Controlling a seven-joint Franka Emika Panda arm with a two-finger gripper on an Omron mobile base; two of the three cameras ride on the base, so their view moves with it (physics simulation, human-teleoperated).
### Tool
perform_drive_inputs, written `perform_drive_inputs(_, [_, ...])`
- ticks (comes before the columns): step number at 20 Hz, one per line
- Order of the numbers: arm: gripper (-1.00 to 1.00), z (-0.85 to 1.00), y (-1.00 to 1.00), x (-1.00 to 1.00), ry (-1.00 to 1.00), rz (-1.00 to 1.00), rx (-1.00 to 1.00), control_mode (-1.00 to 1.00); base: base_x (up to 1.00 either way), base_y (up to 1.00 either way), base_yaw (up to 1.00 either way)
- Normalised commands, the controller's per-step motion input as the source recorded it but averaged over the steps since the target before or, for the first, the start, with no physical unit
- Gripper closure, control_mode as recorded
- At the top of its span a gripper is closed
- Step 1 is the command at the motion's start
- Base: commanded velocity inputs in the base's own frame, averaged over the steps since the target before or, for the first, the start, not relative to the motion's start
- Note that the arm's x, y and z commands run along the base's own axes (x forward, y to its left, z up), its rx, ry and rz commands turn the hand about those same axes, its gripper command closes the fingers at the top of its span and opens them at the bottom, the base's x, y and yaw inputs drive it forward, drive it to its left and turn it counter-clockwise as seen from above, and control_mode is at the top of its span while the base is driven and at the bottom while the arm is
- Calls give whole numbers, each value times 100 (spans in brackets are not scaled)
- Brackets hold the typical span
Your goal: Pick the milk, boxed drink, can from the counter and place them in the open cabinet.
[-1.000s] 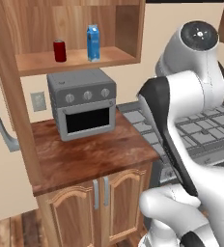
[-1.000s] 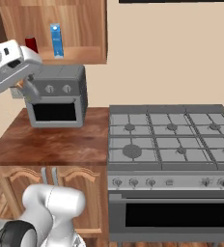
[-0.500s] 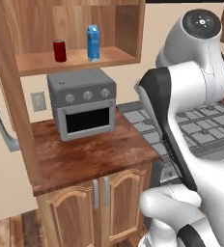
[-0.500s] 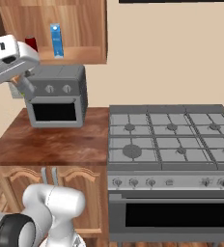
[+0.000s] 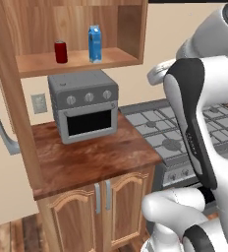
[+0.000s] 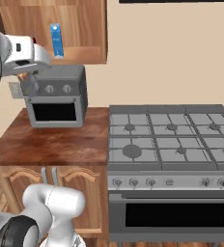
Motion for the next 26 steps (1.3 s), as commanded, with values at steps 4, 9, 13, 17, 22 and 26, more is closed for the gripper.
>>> perform_drive_inputs(4, [100,6,-14,12,1,-3,5,-100,0,0,0])
perform_drive_inputs(9, [100,5,-12,39,9,0,8,-100,0,0,0])
perform_drive_inputs(13, [100,22,0,34,9,0,9,-100,0,0,0])
perform_drive_inputs(17, [100,45,0,8,3,0,3,-100,0,0,0])
perform_drive_inputs(22, [100,8,0,14,0,-1,0,-100,0,0,0])
perform_drive_inputs(26, [100,0,0,33,1,-1,0,-100,0,0,0])
